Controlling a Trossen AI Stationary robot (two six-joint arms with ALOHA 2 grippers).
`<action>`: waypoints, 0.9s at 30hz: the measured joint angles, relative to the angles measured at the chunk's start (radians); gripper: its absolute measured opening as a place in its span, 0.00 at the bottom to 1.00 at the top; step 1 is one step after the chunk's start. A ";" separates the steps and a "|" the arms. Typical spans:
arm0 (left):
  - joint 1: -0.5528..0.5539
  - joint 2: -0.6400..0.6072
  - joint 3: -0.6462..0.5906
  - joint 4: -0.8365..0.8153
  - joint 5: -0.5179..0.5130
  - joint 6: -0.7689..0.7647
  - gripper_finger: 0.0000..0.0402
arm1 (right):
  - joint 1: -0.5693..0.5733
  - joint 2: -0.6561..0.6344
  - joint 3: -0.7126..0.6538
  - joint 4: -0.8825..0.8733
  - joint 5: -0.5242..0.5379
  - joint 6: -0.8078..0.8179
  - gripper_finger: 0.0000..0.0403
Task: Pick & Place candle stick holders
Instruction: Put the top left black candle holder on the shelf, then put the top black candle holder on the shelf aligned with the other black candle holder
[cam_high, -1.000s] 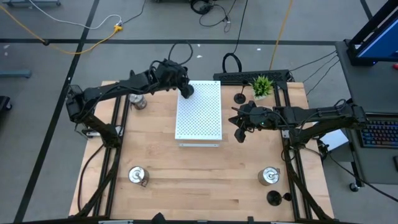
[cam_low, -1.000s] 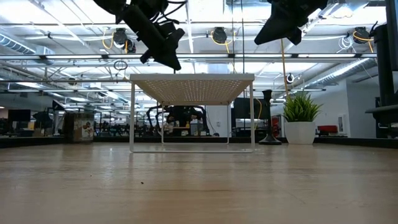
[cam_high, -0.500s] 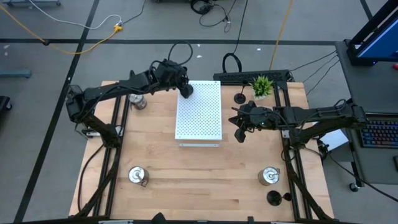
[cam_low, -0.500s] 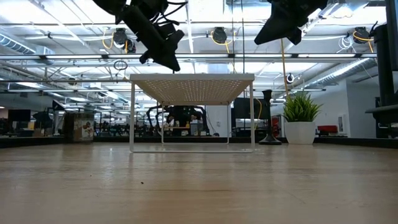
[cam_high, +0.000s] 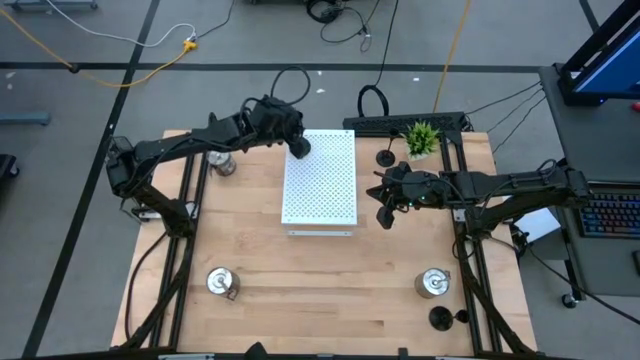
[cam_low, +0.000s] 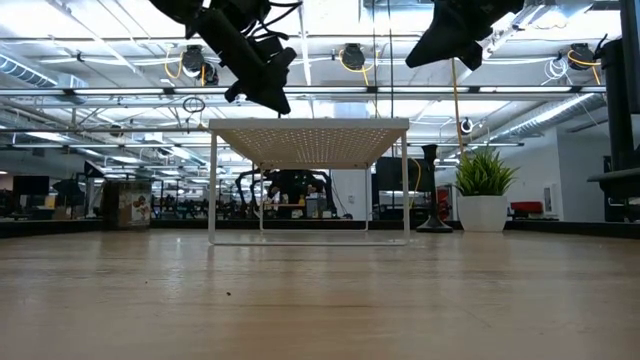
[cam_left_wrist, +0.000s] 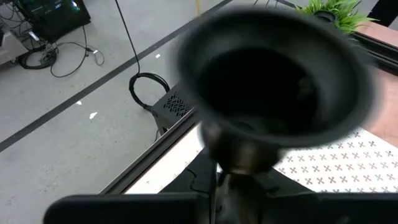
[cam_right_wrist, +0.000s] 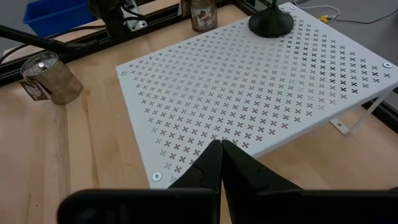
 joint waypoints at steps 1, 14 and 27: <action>-0.001 0.000 0.000 0.000 0.003 0.000 0.09 | 0.000 0.000 0.000 0.000 0.000 0.000 0.00; 0.000 0.000 0.000 0.000 -0.006 0.002 0.19 | 0.000 0.000 0.000 0.000 -0.001 0.001 0.00; -0.001 -0.081 -0.001 -0.100 -0.012 0.047 0.46 | 0.000 0.000 0.000 0.013 0.002 0.002 0.07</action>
